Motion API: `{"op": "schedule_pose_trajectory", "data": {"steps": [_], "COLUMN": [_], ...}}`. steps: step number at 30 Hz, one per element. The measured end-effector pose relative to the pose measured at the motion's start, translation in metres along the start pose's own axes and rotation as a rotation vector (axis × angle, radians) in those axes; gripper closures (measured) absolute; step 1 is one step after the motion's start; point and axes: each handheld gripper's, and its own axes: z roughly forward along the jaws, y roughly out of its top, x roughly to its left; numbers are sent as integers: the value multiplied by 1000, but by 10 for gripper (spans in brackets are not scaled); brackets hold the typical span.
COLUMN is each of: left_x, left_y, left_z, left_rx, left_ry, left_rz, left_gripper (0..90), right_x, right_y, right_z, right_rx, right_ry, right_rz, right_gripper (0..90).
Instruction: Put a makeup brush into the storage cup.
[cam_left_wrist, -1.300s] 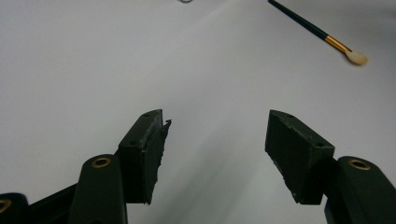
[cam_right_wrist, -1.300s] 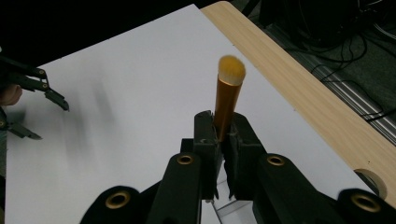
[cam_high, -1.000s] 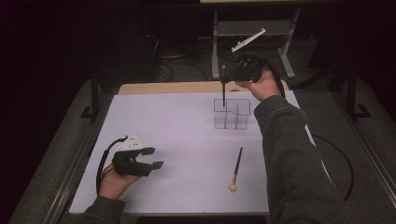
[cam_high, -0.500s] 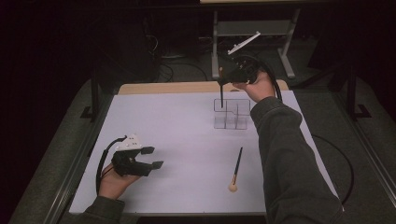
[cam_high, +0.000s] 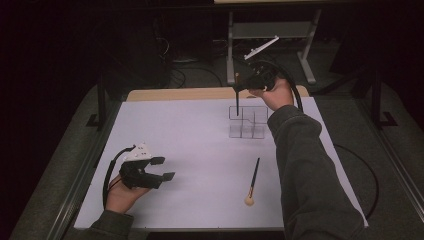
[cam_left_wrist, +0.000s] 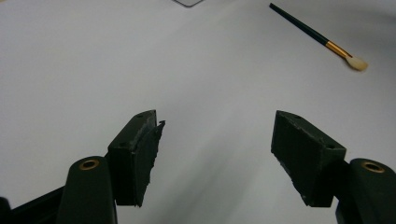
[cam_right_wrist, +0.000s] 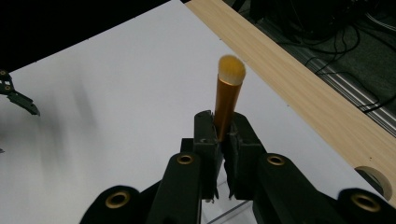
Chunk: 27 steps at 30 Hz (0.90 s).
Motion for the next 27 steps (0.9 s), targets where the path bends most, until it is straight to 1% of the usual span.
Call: {"op": "schedule_pose_trajectory", "data": {"steps": [5,9,19,24,27], "left_x": [0,0,1,2,2], "left_y": [0,0,0,-1,-1], "left_z": [-1,-1,-2,-2,-3], "left_rx": [2,-4,-9,-10,-10], "left_ry": [-1,-2,-2,-5,-4], "left_rz": [-2,-7,-6,-17,-14], "left_gripper": [313,313,313,313,313], "right_x": [0,0,0,-1,-2], "right_y": [-1,-1,-2,-4,-7], "right_z": [3,5,7,9,10], "right_rx": [1,-1,1,-2,-5], "right_ry": [-6,-3,-12,-15,-12], "right_rz": [-3,-4,0,-5,5], "right_gripper": [827,828,827,827,827]}}
